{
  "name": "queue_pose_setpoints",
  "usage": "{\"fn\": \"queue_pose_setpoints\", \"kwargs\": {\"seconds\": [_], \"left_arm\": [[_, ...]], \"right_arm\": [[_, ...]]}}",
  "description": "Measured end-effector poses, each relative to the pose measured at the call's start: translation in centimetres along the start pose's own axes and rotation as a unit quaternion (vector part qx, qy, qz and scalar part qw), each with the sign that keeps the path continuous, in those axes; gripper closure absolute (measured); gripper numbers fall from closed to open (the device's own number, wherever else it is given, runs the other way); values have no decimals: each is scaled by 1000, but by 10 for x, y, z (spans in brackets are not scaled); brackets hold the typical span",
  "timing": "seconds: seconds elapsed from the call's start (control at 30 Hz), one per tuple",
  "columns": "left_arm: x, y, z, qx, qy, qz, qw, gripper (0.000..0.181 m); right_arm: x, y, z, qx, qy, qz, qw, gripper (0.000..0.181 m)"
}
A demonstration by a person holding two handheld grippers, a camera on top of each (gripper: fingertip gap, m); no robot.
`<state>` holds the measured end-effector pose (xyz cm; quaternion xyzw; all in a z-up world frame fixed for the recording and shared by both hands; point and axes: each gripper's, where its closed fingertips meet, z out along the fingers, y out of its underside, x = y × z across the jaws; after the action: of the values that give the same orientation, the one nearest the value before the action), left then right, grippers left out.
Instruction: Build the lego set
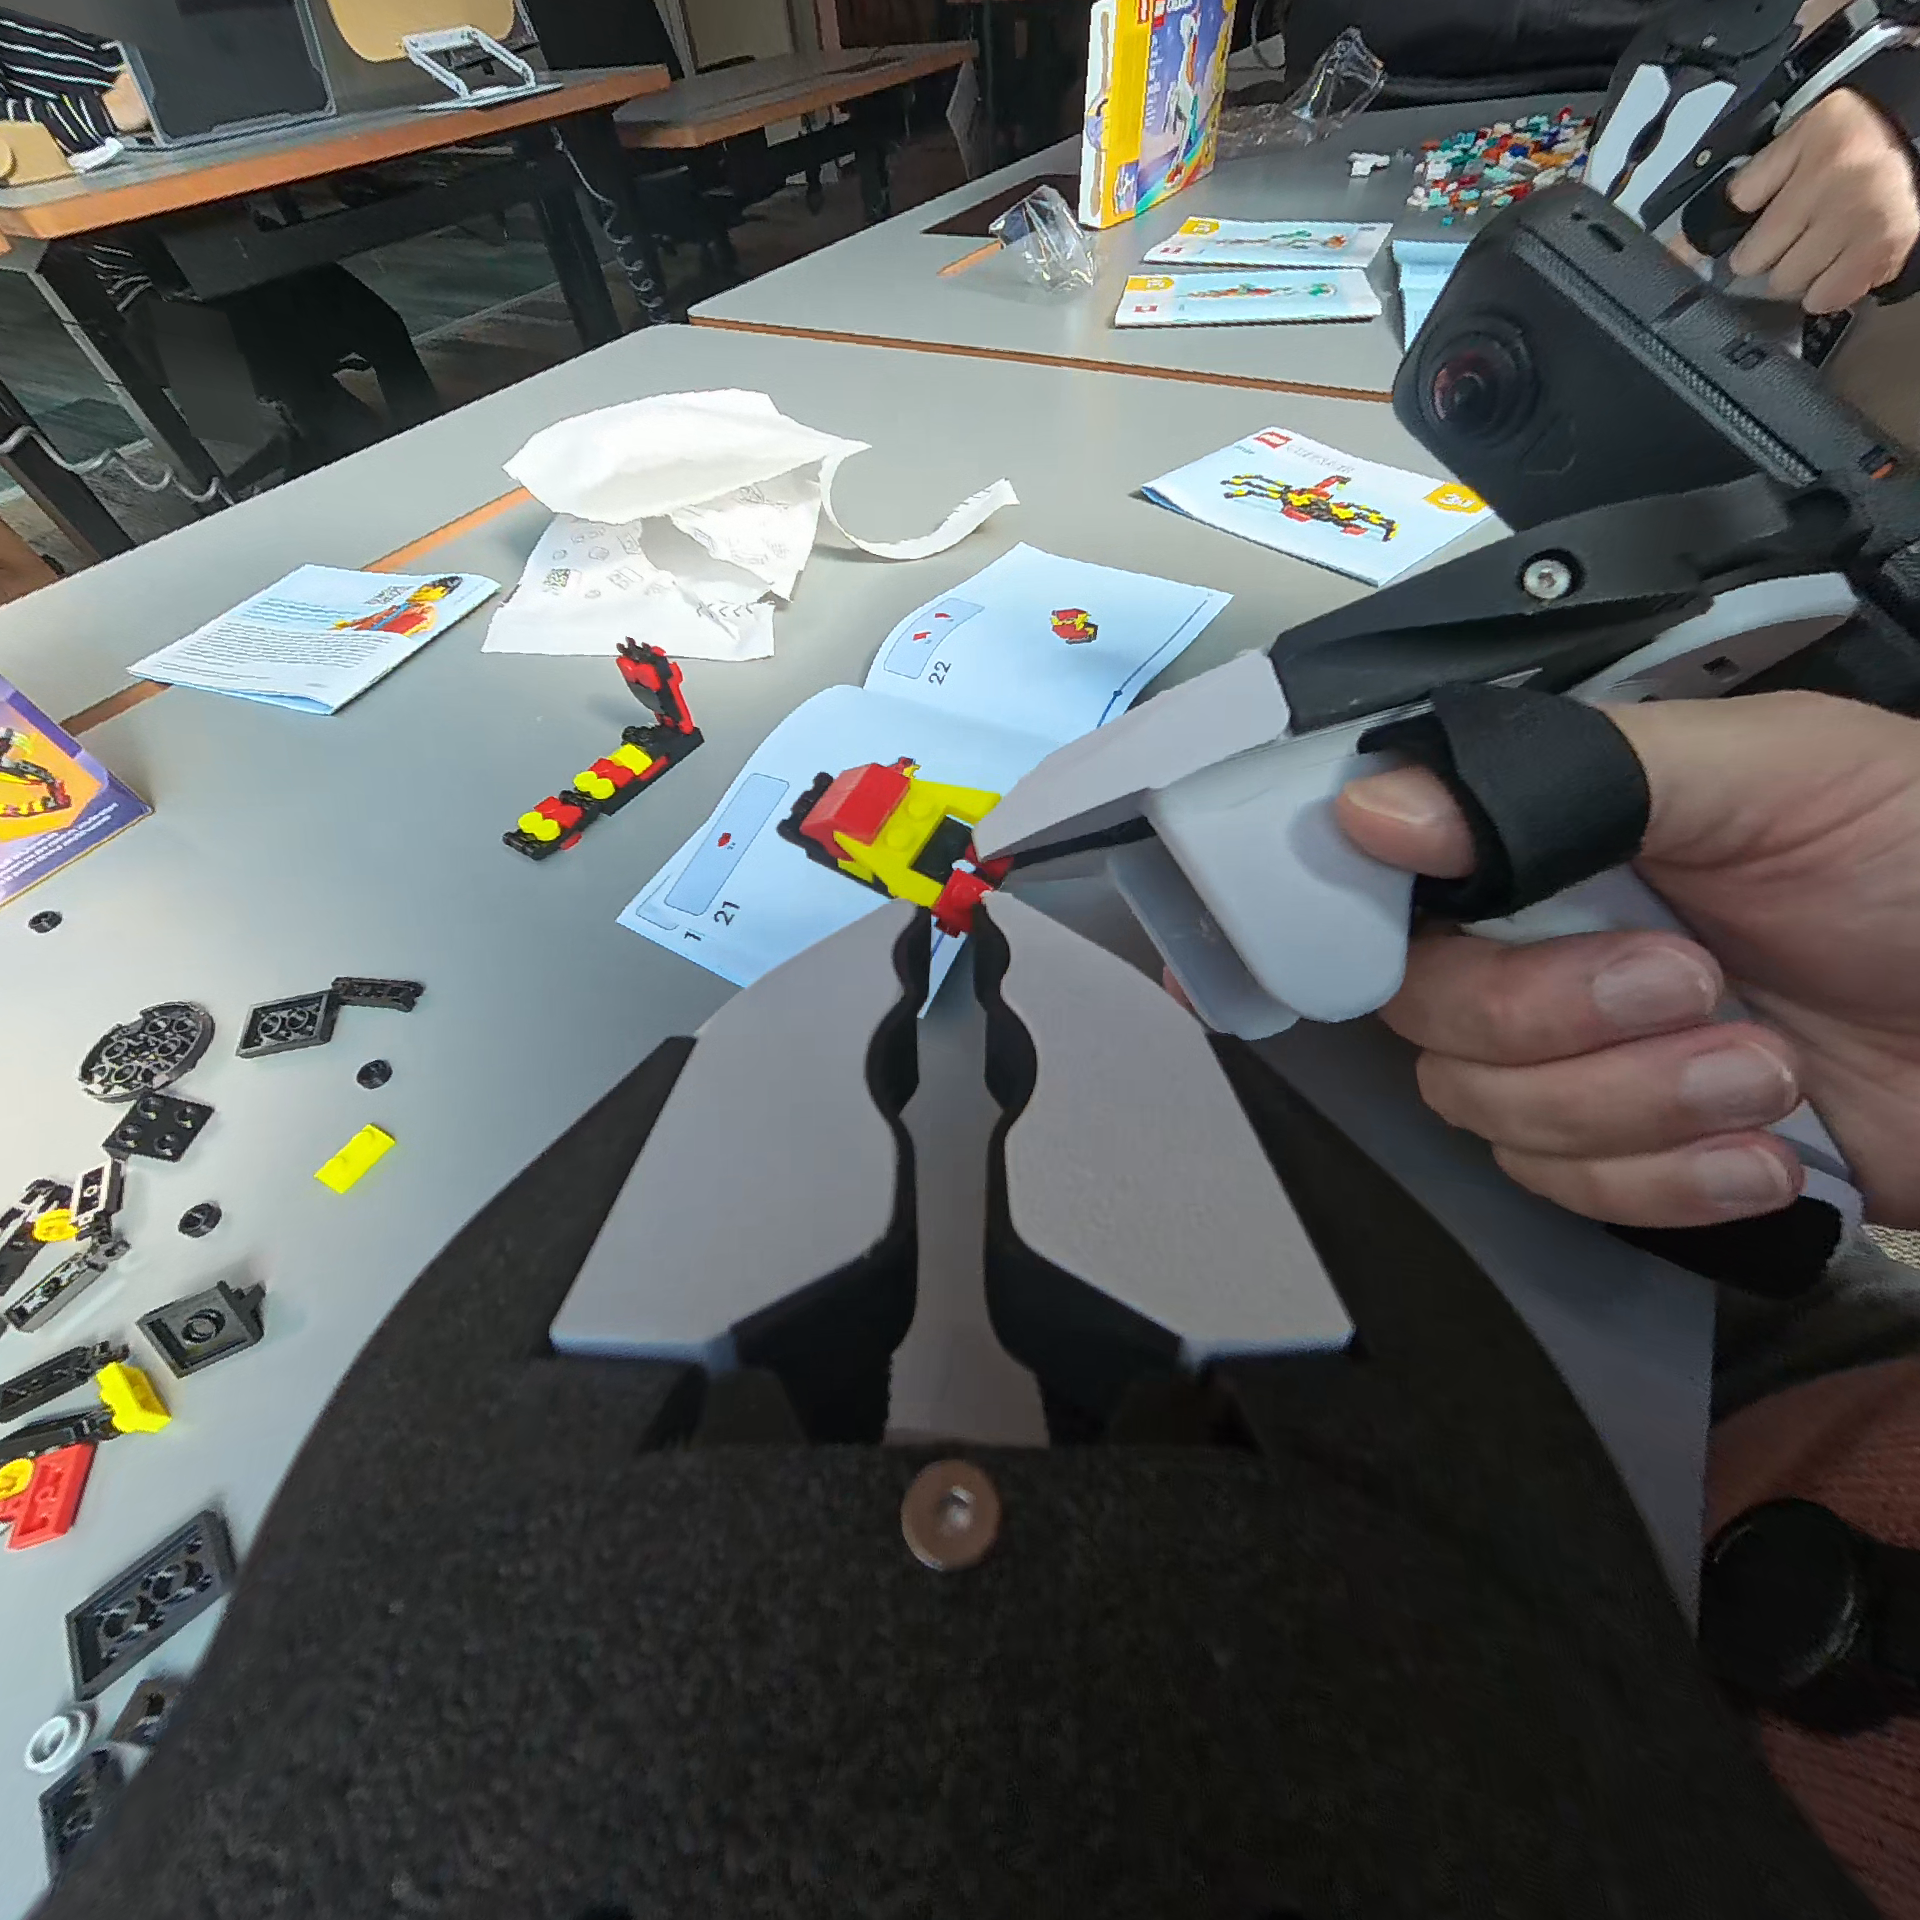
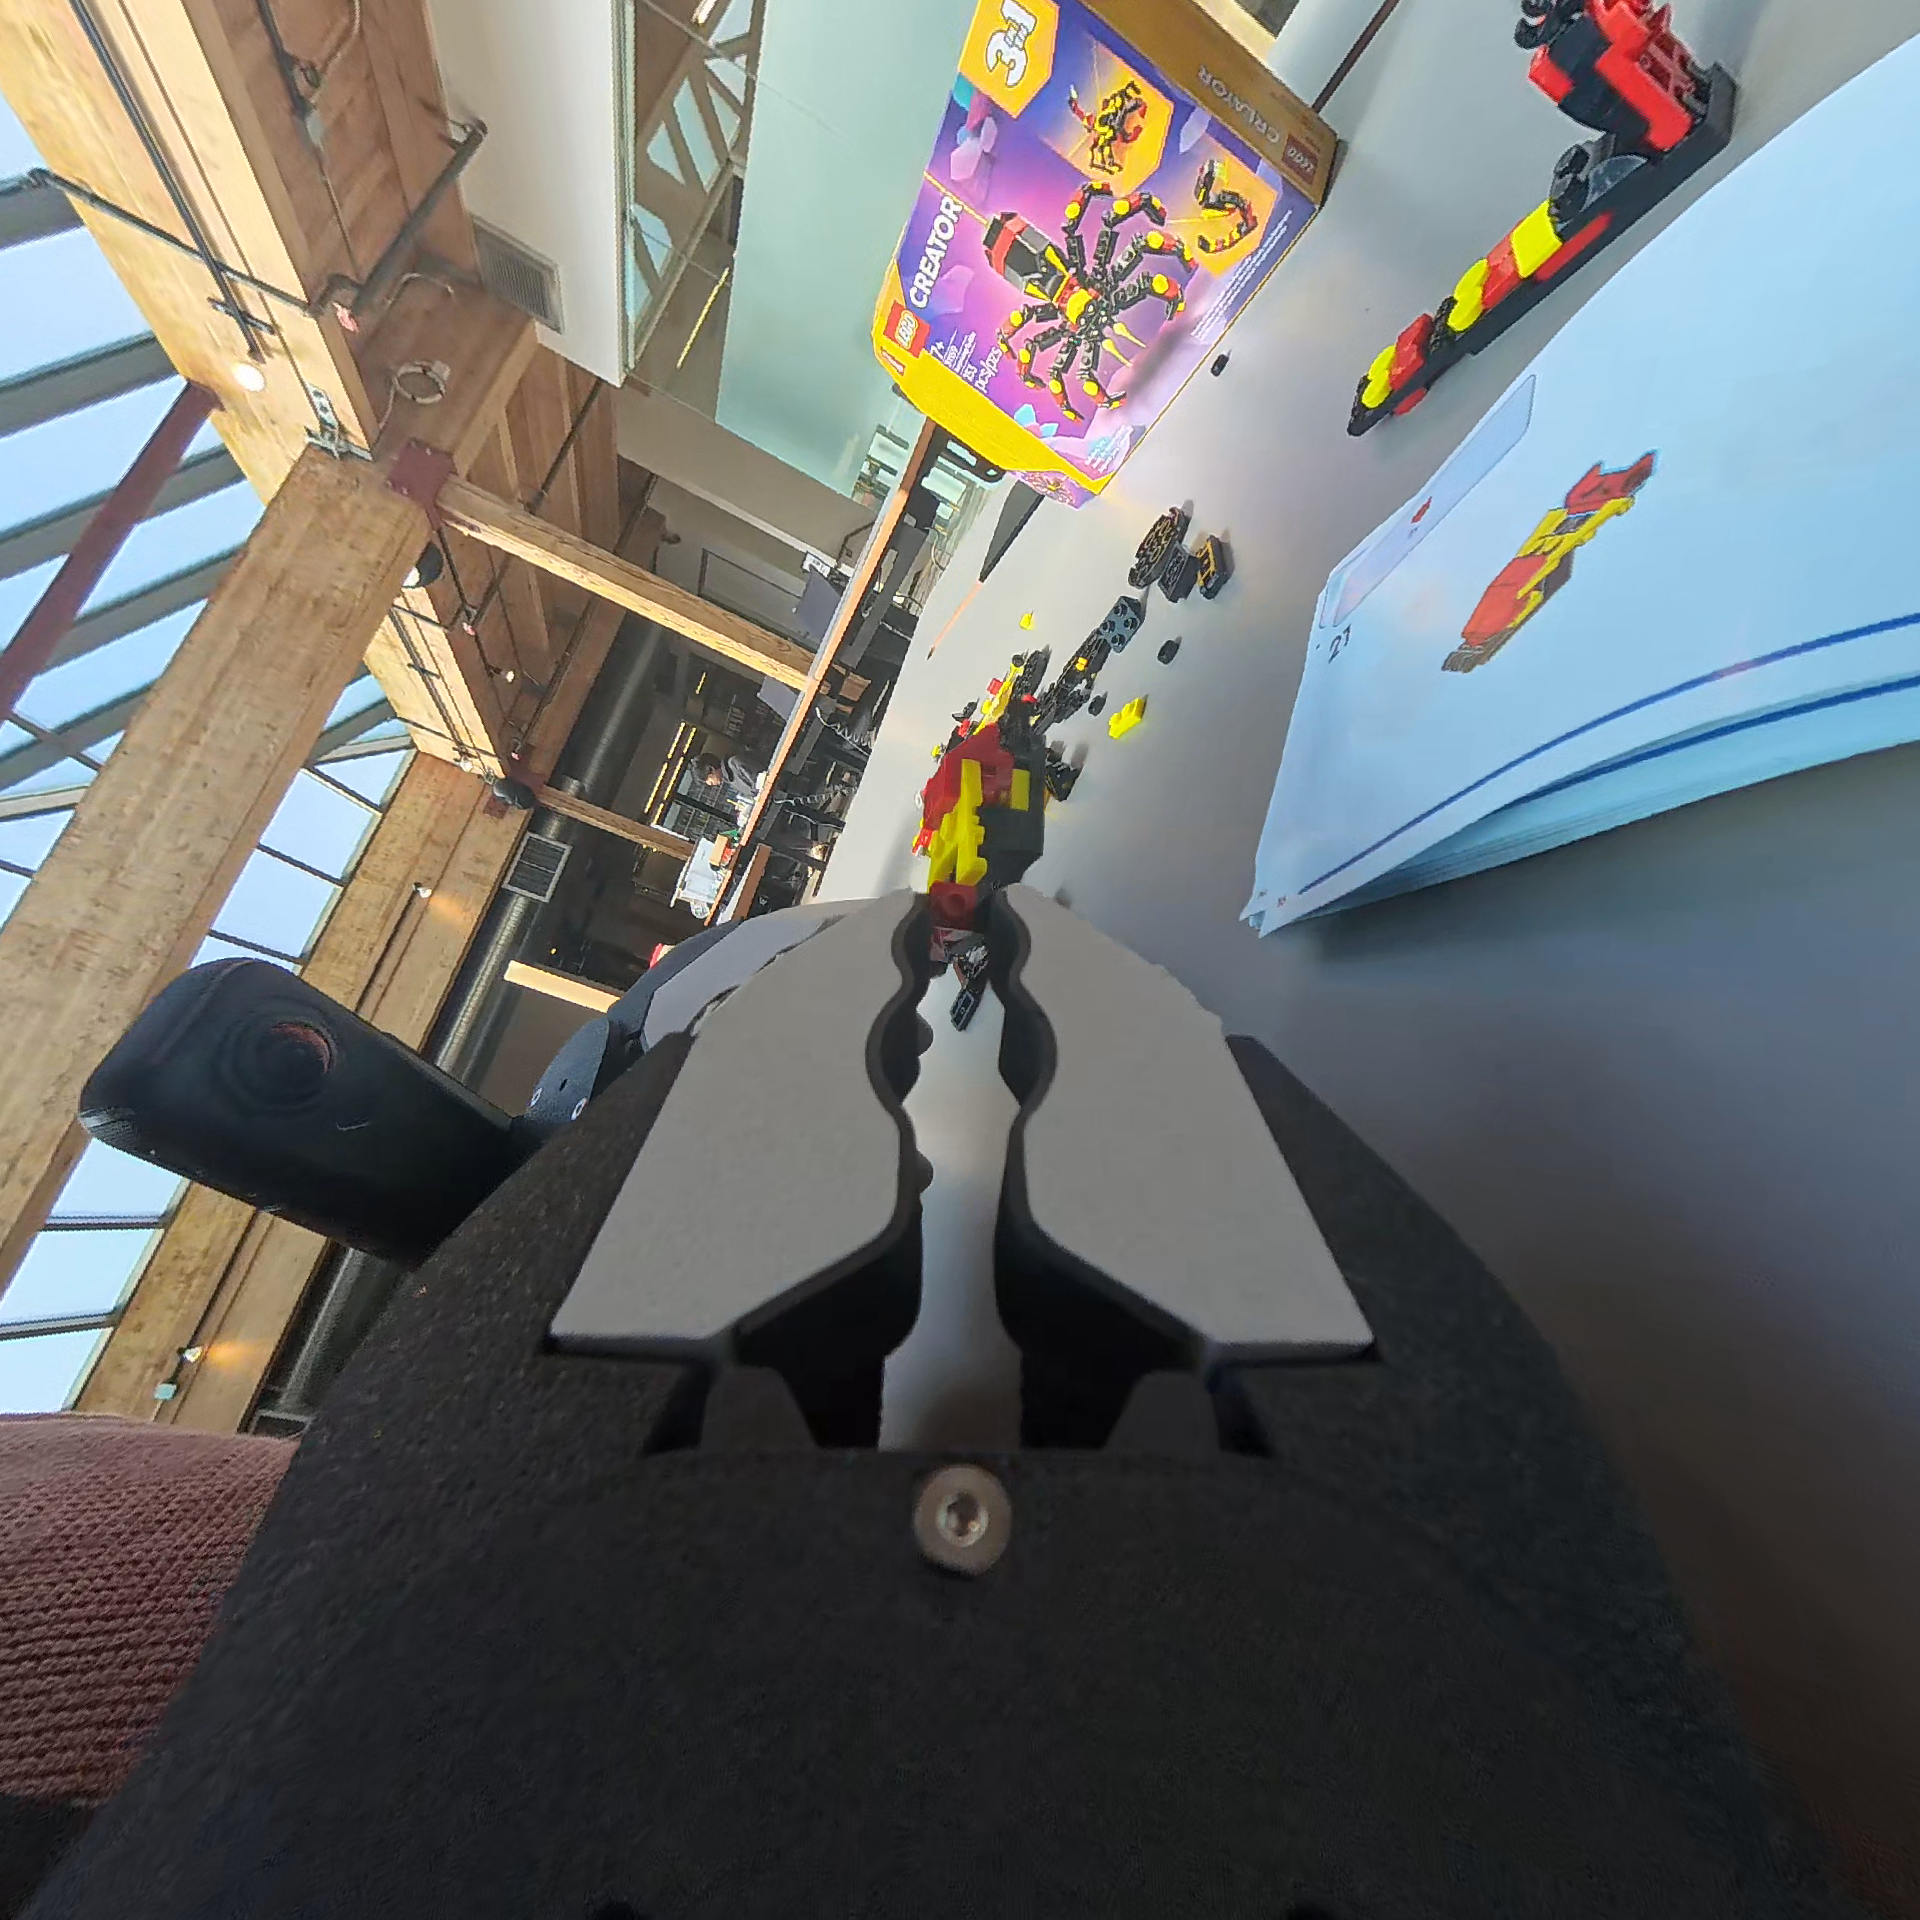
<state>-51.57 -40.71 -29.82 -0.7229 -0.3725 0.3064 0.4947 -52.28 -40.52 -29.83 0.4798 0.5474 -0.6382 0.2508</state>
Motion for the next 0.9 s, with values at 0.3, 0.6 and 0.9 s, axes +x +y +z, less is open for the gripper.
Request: {"fn": "queue_pose_setpoints", "kwargs": {"seconds": [0.3,0.6,0.9], "left_arm": [[-4,-3,-4,10,-37,22,999,174],[-8,-2,-1,-8,-86,113,990,174],[-12,-3,4,-61,-92,200,973,174]], "right_arm": [[-8,-2,3,40,14,-131,990,171],[-6,-1,8,50,-5,-70,996,171],[0,-3,9,50,-7,-13,999,172]]}}
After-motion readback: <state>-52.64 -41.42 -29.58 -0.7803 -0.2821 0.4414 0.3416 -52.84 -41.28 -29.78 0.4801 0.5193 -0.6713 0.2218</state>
